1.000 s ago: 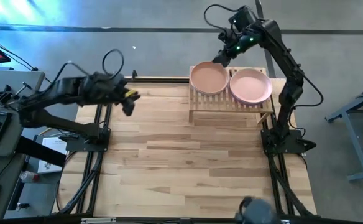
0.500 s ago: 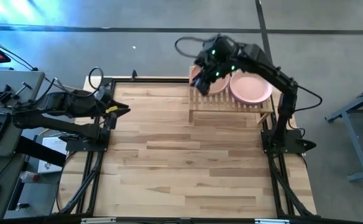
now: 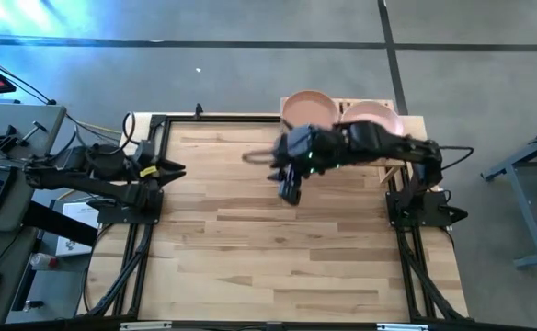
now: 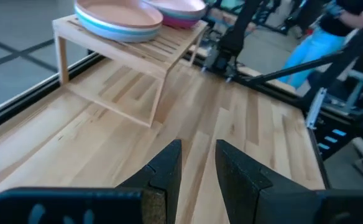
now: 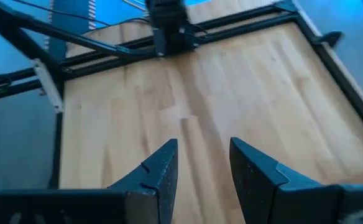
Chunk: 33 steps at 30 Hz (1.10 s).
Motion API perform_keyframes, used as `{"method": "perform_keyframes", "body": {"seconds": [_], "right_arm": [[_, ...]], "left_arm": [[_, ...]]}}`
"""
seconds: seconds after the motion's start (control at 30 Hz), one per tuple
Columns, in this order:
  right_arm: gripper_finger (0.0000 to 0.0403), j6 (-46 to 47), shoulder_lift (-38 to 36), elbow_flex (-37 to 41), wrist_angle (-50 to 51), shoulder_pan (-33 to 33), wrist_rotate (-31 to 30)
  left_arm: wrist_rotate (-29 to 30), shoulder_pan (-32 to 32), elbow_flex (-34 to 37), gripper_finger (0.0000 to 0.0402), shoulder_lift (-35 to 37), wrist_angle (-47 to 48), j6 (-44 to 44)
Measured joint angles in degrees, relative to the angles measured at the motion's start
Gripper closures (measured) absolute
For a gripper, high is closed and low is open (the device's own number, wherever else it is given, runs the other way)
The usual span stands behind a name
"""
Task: Place and stack plates onto a shelf
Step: Return to Home Position
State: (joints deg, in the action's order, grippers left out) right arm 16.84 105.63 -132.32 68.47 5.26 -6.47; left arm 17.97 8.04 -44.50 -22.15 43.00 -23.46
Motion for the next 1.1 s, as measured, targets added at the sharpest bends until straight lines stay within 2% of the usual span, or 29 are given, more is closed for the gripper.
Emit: {"method": "perform_keyframes", "body": {"seconds": [0.13,0.23,0.5,0.8,1.1], "right_arm": [[0.0279,1.2,0.1,4.4,-7.1,3.8,-0.9],[0.0279,0.8,0.3,9.3,-12.1,5.6,-0.9],[0.0279,4.3,0.3,19.6,-23.3,6.0,1.8],[0.0279,6.7,-0.3,20.4,-24.4,4.0,5.1],[0.0279,5.4,-1.9,20.3,-27.1,3.4,6.2]], "left_arm": [[-0.2,1.2,5.4,0.0316,4.6,-3.8,0.2],[-2.7,2.1,9.5,0.0316,7.6,-7.9,2.1],[-4.3,4.2,21.1,0.0316,14.9,-18.4,5.7],[-4.4,6.4,32.6,0.0316,21.8,-29.0,9.4],[-5.4,7.9,39.3,0.0316,21.9,-39.2,14.6]]}}
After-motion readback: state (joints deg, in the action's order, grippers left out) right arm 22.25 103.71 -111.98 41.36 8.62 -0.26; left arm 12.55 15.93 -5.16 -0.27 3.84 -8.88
